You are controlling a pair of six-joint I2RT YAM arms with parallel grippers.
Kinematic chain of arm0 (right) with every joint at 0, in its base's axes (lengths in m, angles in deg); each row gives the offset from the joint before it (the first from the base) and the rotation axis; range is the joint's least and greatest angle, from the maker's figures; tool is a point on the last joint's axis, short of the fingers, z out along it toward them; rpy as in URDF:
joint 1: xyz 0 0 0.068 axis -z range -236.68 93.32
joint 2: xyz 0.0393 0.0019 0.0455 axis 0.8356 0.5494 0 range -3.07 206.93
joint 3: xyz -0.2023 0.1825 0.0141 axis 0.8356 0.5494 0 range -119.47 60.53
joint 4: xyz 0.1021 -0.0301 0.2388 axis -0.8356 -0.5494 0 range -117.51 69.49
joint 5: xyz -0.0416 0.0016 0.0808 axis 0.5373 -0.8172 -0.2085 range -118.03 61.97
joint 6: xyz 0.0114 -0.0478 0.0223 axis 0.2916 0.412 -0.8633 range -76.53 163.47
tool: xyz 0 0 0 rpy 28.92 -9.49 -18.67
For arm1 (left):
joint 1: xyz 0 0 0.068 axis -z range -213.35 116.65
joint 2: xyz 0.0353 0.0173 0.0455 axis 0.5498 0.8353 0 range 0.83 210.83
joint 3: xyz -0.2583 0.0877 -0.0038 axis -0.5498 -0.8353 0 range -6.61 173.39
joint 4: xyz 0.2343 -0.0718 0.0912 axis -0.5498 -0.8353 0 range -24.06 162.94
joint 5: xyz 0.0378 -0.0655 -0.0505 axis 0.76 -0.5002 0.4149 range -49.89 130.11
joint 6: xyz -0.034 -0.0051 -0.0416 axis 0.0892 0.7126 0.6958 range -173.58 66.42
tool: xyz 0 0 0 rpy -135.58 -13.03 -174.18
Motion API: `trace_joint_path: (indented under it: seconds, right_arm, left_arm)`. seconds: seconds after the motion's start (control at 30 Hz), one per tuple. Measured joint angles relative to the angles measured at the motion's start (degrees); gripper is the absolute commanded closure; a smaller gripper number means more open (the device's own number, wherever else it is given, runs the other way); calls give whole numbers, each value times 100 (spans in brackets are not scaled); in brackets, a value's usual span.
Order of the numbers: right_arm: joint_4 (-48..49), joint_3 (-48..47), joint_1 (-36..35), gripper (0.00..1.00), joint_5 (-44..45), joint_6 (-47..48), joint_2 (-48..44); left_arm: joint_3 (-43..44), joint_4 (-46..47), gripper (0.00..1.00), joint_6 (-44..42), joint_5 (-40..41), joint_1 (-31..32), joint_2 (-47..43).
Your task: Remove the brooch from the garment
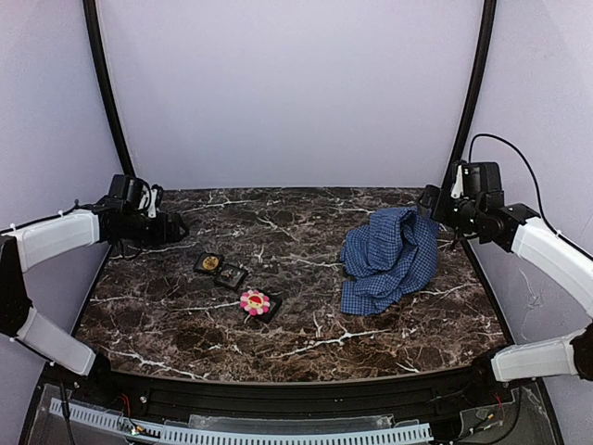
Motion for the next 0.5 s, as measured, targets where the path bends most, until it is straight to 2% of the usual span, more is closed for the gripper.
trace_joint_path:
  seconds: [0.13, 0.2, 0.5]
  right_arm:
    - [389, 494, 398, 1, -31, 245, -433]
    - [595, 739, 483, 1, 20, 385, -640]
    - [1880, 2179, 503, 1, 417, 905, -1606]
  left_arm:
    - [-476, 494, 2, 17, 214, -1095, -385]
    - [-706, 715, 1, -20, 540, -1355, -656]
    - [-2247, 1998, 1, -90, 2398, -1471, -2785]
